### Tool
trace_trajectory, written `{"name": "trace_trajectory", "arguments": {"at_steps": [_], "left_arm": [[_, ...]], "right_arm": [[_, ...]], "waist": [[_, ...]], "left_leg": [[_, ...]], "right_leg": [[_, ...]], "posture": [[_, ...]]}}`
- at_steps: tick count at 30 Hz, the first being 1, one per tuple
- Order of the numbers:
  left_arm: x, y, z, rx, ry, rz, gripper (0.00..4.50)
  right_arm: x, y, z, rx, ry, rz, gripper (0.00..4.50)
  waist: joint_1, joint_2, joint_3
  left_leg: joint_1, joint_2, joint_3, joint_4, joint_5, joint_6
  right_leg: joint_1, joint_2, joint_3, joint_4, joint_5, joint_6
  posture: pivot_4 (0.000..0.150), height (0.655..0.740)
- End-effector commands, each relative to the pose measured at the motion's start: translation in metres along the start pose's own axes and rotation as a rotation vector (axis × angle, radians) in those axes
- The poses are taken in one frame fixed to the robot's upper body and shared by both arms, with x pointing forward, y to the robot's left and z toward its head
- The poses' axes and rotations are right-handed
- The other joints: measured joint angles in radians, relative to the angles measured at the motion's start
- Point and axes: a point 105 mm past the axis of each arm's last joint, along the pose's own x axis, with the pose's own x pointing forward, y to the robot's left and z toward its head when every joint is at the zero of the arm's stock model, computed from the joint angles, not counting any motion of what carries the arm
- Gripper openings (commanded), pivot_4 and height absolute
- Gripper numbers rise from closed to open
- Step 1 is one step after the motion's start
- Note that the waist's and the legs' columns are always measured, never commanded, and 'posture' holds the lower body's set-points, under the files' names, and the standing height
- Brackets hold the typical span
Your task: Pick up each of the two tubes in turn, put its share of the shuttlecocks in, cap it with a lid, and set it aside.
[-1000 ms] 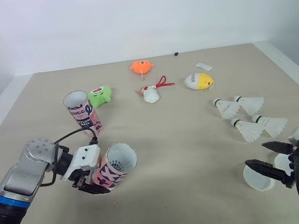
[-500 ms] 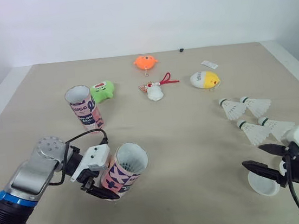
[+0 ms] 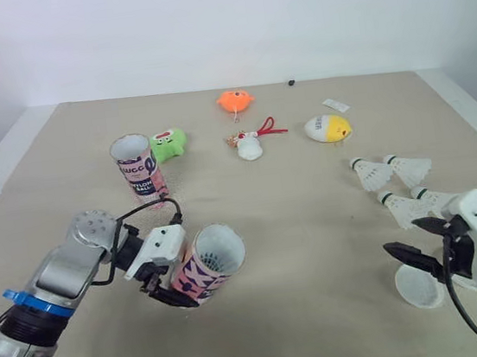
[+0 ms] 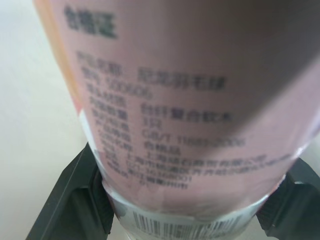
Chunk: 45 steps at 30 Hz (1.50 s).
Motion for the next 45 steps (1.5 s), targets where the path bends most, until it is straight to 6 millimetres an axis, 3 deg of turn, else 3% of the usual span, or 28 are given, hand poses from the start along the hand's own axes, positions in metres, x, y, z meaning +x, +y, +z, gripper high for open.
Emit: {"name": "trace_trajectory", "arguments": {"at_steps": [1,18,23,25,26,27,30,34,40,45], "left_arm": [[-0.003,0.003,0.008,0.023,0.009,0.013,2.93],[-0.010,0.005,0.010,-0.030,0.063,0.020,2.93],[-0.011,0.004,0.009,-0.035,0.061,0.019,2.93],[-0.011,0.003,0.009,-0.037,0.059,0.016,2.93],[-0.010,0.002,0.008,-0.038,0.058,0.014,2.93],[-0.010,0.002,0.008,-0.039,0.057,0.014,2.93],[-0.008,0.000,0.007,-0.044,0.053,0.011,2.93],[-0.007,0.000,0.005,-0.048,0.050,0.010,2.93],[-0.008,-0.001,-0.004,-0.062,0.068,0.004,2.93],[-0.009,-0.001,-0.011,-0.078,0.092,-0.012,2.93]], "right_arm": [[0.005,-0.008,0.005,-0.030,-0.012,-0.041,4.45],[0.034,-0.032,-0.002,0.013,0.007,-0.167,4.45],[0.039,-0.037,-0.004,0.012,0.015,-0.196,2.85],[0.042,-0.035,-0.004,0.011,0.014,-0.194,2.03],[0.043,-0.034,-0.004,0.010,0.012,-0.191,1.24],[0.044,-0.033,-0.004,0.010,0.012,-0.190,1.10],[0.046,-0.029,-0.004,0.005,0.009,-0.174,0.09],[0.047,-0.027,-0.003,-0.001,0.005,-0.157,0.09],[0.042,0.009,0.029,-0.070,-0.131,0.051,0.09],[0.025,0.069,0.076,-0.223,-0.235,0.399,0.09]], "waist": [[-0.001,-0.001,0.001],[-0.002,-0.001,0.004],[-0.002,-0.001,0.004],[-0.002,-0.001,0.004],[-0.002,-0.001,0.004],[-0.002,-0.001,0.004],[-0.002,-0.001,0.004],[-0.002,-0.001,0.004],[-0.002,-0.001,0.004],[-0.004,0.000,0.004]], "left_leg": [[0.000,0.001,0.000,0.000,0.000,0.000],[-0.002,0.002,-0.004,-0.002,0.001,-0.002],[-0.002,0.002,-0.004,-0.002,0.001,-0.002],[-0.002,0.002,-0.003,-0.002,0.001,-0.002],[-0.002,0.002,-0.003,-0.002,0.001,-0.002],[-0.002,0.002,-0.003,-0.002,0.001,-0.002],[-0.001,0.003,-0.004,-0.002,0.001,-0.002],[-0.001,0.002,-0.003,-0.002,0.001,-0.002],[-0.001,0.003,-0.004,-0.002,0.001,-0.002],[-0.001,0.003,-0.004,-0.001,0.001,-0.002]], "right_leg": [[-0.001,0.001,-0.001,0.000,0.000,-0.001],[-0.002,0.005,-0.001,0.002,-0.001,-0.003],[-0.003,0.005,-0.001,0.002,-0.001,-0.003],[-0.003,0.005,-0.001,0.002,-0.001,-0.003],[-0.002,0.005,-0.001,0.002,-0.001,-0.003],[-0.002,0.005,-0.001,0.002,-0.001,-0.003],[-0.002,0.005,-0.001,0.002,-0.001,-0.003],[-0.002,0.005,-0.001,0.003,-0.001,-0.003],[-0.002,0.006,-0.001,0.003,-0.001,-0.003],[-0.002,0.006,-0.001,0.003,-0.001,-0.004]], "posture": [[0.150,0.7400],[0.150,0.7400],[0.150,0.7400],[0.150,0.7400],[0.150,0.7400],[0.150,0.7400],[0.150,0.7400],[0.150,0.7400],[0.150,0.7400],[0.150,0.7400]]}}
